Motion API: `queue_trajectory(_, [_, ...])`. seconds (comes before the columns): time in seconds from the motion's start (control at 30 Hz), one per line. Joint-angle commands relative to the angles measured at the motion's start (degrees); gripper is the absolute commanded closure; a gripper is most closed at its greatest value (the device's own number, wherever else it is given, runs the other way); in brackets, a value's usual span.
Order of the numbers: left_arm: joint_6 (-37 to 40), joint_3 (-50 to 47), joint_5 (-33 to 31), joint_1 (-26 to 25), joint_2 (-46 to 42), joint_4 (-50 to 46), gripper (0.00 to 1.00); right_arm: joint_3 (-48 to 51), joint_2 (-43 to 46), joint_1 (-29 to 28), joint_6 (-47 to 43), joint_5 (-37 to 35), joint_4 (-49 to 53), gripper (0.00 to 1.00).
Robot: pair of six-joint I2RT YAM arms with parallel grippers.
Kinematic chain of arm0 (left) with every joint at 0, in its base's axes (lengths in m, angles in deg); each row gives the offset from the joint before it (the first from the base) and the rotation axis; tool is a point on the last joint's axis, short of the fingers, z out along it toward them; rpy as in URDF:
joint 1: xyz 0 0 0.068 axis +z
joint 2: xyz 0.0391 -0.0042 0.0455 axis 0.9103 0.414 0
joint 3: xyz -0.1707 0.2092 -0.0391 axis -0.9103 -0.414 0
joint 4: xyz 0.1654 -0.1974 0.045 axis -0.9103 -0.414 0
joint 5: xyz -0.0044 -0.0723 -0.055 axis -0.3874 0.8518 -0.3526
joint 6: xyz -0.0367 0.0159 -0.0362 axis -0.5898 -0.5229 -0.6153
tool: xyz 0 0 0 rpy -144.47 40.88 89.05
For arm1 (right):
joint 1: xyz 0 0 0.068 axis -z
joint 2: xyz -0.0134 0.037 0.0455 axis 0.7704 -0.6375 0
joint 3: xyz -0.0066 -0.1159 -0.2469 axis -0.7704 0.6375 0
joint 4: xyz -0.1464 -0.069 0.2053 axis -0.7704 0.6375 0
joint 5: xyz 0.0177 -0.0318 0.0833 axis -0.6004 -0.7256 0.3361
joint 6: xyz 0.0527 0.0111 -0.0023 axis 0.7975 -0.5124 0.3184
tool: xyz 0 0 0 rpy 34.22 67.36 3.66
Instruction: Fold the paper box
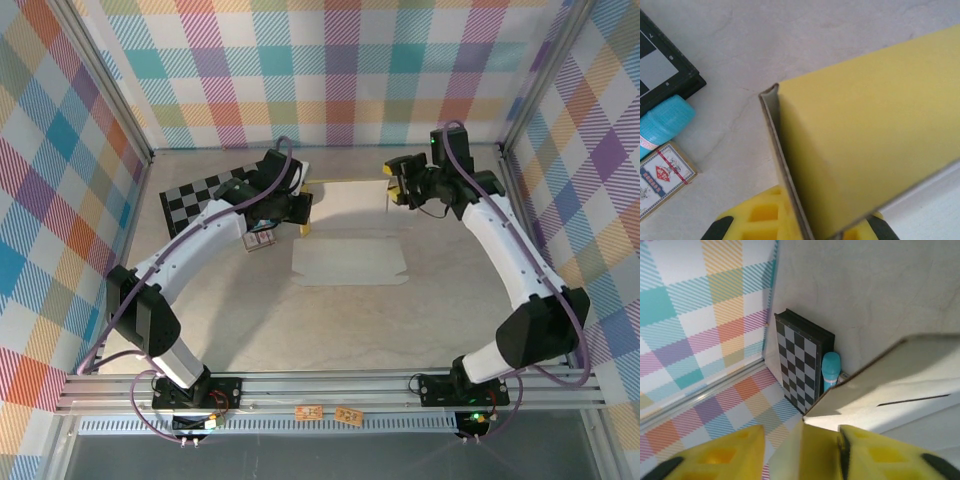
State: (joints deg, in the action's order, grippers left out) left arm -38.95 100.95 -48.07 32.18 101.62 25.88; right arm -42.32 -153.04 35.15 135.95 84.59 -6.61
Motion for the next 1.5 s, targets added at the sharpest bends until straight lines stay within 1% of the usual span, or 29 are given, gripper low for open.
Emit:
queue_trajectory(0.0, [0.1,0.7,0.2,0.0,-2.0,1.3,1.00,2.0,7.4,2.1,-11.6,-2.0,5.5,0.48])
queue_trajectory(0.1, [0.7,1.7,0.3,0.2,-1.5,0.7,1.00,9.7,14.1,3.3,-19.5,-2.8,7.4,0.48])
queue_trajectory(0.17, [0.9,2.1,0.2,0.2,-1.4,0.4,1.00,14.3,17.0,3.5,-23.0,-2.7,8.1,0.48])
queue_trajectory(0.23, [1.2,2.3,0.3,0.2,-1.4,0.4,1.00,18.5,17.8,3.5,-25.8,-0.6,6.0,0.48])
queue_trajectory(0.33, [1.4,2.4,0.5,0.2,-1.4,0.2,1.00,21.3,15.3,3.5,-27.8,2.3,4.8,0.48])
queue_trajectory(0.47, [1.5,2.6,0.9,0.2,-1.3,-0.1,1.00,20.2,11.4,3.5,-30.6,2.3,3.1,0.45])
queue_trajectory(0.6, [1.4,2.7,1.4,0.2,-1.2,0.2,1.00,19.4,7.2,3.5,-32.0,3.3,1.1,0.47])
queue_trajectory(0.73, [1.3,2.9,1.6,0.2,-1.1,0.1,1.00,19.0,4.9,3.4,-31.0,4.8,-1.2,0.53])
queue_trajectory(0.77, [1.2,2.9,1.6,0.2,-1.0,0.0,1.00,19.1,4.7,3.3,-30.6,5.1,-1.6,0.56])
queue_trajectory(0.87, [1.0,2.7,1.8,0.2,-0.9,0.1,1.00,19.4,5.0,3.2,-29.7,5.5,-2.7,0.64])
queue_trajectory(1.0, [1.0,2.7,1.7,0.1,-0.7,0.1,1.00,18.9,5.1,3.1,-28.4,6.8,-3.4,0.70])
queue_trajectory(1.23, [0.9,3.2,1.7,-0.1,-0.1,0.4,1.00,16.6,4.5,2.3,-26.9,8.6,-3.6,0.73])
queue_trajectory(1.47, [0.5,3.5,1.6,-0.6,0.0,0.8,1.00,14.1,1.9,0.6,-27.8,8.9,-2.3,0.74])
